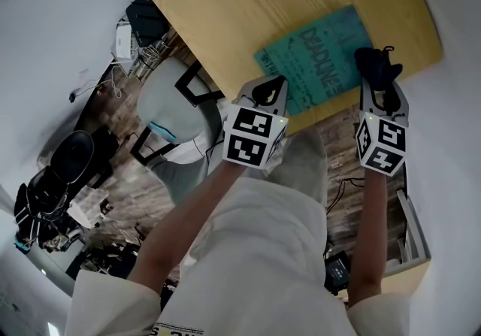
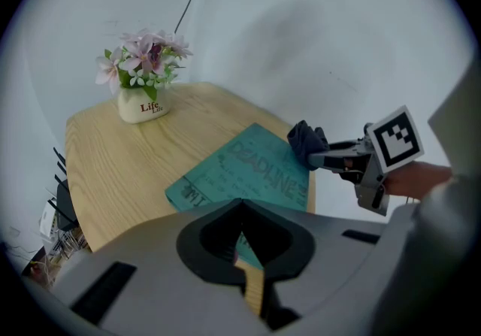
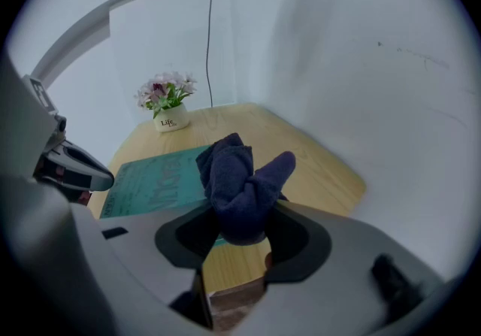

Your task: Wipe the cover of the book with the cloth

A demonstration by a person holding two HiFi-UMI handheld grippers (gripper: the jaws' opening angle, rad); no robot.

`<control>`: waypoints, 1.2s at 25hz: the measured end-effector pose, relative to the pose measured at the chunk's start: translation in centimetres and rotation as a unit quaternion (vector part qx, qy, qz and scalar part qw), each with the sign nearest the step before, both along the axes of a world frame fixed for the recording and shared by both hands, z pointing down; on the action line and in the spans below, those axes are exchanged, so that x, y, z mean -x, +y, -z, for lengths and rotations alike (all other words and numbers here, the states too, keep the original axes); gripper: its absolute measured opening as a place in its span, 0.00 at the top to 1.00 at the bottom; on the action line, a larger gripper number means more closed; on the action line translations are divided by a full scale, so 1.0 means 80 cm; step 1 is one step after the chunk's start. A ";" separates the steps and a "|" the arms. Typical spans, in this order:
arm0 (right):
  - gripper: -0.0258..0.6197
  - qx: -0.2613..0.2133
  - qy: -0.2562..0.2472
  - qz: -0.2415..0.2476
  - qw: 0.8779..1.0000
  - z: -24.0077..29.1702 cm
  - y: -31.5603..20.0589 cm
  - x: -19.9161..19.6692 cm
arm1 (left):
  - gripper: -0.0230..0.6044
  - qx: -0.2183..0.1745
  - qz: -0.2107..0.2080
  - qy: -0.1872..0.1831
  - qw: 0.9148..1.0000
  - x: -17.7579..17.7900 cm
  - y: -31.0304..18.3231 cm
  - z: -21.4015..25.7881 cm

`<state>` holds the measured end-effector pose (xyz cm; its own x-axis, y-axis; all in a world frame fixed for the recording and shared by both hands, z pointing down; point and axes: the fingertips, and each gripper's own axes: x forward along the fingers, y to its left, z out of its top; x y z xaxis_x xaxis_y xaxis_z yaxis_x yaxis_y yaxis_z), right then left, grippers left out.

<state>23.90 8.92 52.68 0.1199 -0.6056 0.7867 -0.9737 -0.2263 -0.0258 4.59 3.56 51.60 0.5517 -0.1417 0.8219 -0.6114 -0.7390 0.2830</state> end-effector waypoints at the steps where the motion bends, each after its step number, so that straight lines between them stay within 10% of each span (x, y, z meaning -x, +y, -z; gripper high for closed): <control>1: 0.68 0.002 0.009 0.007 1.000 0.000 0.000 0.002 | 0.95 -0.001 -0.006 -0.004 1.000 0.000 0.001 -0.003; 30: 0.68 0.026 0.007 0.100 0.995 0.002 0.017 0.154 | 0.95 0.106 0.083 0.100 0.986 0.000 0.005 -0.023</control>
<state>11.55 10.28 52.55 0.0117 -0.5772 0.8165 -0.9996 -0.0284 -0.0058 4.60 3.93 53.46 0.6899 -0.0813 0.7194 -0.6353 -0.5445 0.5477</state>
